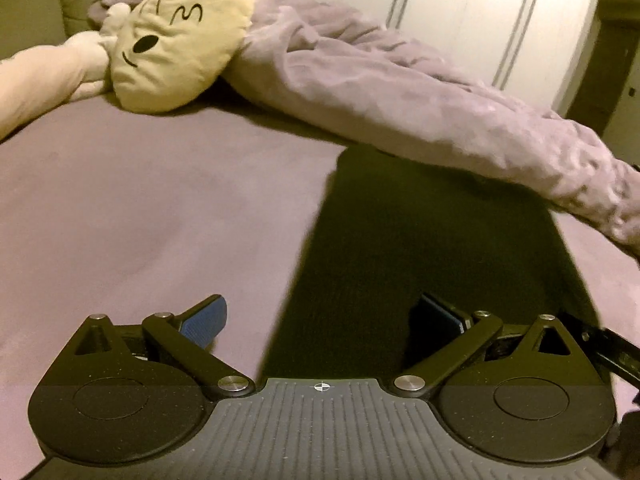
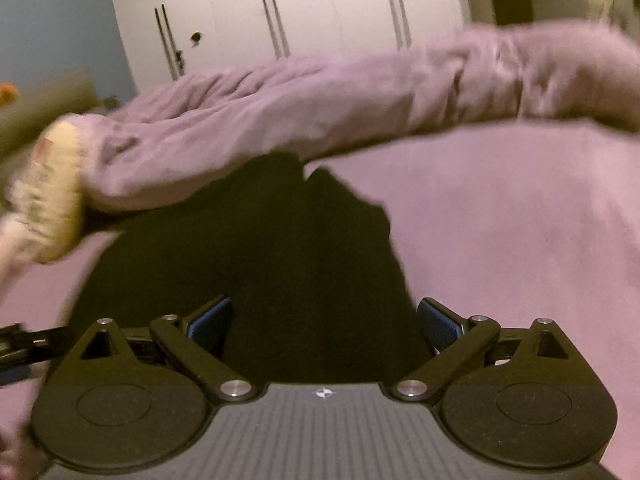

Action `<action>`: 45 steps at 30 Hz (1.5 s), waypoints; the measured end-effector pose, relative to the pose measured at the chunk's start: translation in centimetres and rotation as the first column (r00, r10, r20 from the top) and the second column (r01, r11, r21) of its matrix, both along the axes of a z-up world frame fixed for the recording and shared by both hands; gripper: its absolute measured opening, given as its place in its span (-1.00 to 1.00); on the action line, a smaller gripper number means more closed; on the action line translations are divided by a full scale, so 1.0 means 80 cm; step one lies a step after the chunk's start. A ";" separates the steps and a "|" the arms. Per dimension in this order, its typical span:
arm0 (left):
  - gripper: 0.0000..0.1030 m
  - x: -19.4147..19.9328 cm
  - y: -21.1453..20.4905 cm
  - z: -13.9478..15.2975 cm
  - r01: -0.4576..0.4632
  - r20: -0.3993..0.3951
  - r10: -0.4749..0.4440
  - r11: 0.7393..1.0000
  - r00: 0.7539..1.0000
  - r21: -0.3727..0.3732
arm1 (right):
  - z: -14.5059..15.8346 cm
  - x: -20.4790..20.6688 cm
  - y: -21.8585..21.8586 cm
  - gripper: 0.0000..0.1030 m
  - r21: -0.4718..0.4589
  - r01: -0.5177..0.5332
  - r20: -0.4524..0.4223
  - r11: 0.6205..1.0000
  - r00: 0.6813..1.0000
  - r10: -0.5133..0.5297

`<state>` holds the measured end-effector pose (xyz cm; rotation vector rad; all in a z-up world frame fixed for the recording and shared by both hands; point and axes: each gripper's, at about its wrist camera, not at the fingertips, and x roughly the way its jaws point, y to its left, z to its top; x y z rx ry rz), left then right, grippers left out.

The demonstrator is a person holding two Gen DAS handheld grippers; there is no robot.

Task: Fold small clothes

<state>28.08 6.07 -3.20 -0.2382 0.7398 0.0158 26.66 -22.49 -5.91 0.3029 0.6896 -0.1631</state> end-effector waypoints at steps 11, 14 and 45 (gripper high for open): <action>1.00 -0.090 0.017 -0.019 -0.030 -0.155 0.021 0.998 0.988 -0.058 | -0.014 -0.113 -0.032 0.10 0.474 0.089 -0.042 0.876 0.996 -0.079; 1.00 -0.096 0.016 -0.004 -0.013 -0.113 0.011 1.000 0.994 -0.015 | -0.012 -0.110 -0.041 0.00 0.588 0.149 -0.048 0.795 0.987 -0.150; 1.00 -0.093 -0.035 -0.016 0.064 -0.229 -0.051 0.997 0.972 0.049 | 0.042 -0.098 -0.007 -0.46 0.116 0.038 -0.021 0.993 0.999 -0.036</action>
